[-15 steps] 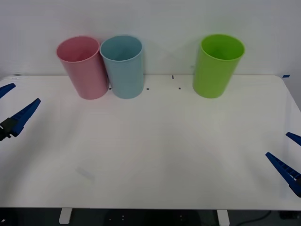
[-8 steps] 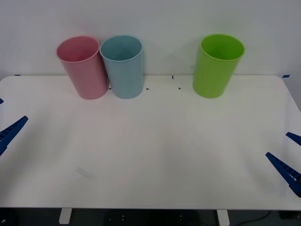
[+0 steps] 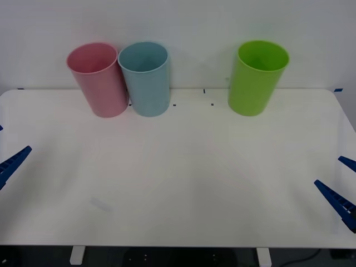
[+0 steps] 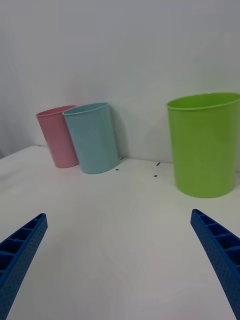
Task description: Grasp the object on the table and drop it into the matching bin: aluminum can to the light blue bin, PET bottle to the pink bin.
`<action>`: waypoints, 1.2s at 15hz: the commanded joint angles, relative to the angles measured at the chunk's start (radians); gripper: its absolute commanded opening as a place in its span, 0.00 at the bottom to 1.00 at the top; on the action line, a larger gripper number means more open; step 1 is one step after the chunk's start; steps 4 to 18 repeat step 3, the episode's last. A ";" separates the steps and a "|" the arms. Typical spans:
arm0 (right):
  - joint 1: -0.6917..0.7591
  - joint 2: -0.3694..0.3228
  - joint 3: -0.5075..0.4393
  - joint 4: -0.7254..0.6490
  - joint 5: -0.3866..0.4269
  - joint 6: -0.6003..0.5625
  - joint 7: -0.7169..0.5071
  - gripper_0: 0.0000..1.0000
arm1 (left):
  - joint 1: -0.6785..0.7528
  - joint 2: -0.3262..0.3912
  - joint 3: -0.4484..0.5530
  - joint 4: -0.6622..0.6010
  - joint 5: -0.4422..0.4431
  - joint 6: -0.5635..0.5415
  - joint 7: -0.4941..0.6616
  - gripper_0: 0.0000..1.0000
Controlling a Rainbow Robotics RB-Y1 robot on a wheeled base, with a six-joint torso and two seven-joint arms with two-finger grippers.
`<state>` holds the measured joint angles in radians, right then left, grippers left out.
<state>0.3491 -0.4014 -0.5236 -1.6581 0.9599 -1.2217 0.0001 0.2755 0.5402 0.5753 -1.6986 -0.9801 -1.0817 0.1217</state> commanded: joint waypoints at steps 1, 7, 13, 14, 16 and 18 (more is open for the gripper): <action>0.000 0.000 0.000 0.000 0.000 0.000 0.000 1.00 | 0.008 0.000 -0.003 0.000 0.000 -0.003 -0.001 1.00; 0.000 0.000 0.000 0.000 0.000 0.000 0.000 1.00 | 0.008 0.000 -0.005 0.000 -0.002 -0.004 -0.001 1.00; 0.000 0.000 0.000 0.000 0.000 0.000 0.000 1.00 | 0.008 0.000 -0.005 0.000 -0.002 -0.004 -0.001 1.00; 0.000 0.000 0.000 0.000 0.000 0.000 0.000 1.00 | 0.008 0.000 -0.005 0.000 -0.002 -0.004 -0.001 1.00; 0.000 0.000 0.000 0.000 0.000 0.000 0.000 1.00 | 0.008 0.000 -0.005 0.000 -0.002 -0.004 -0.001 1.00; 0.000 0.000 0.000 0.000 0.000 0.000 0.000 1.00 | 0.008 0.000 -0.005 0.000 -0.002 -0.004 -0.001 1.00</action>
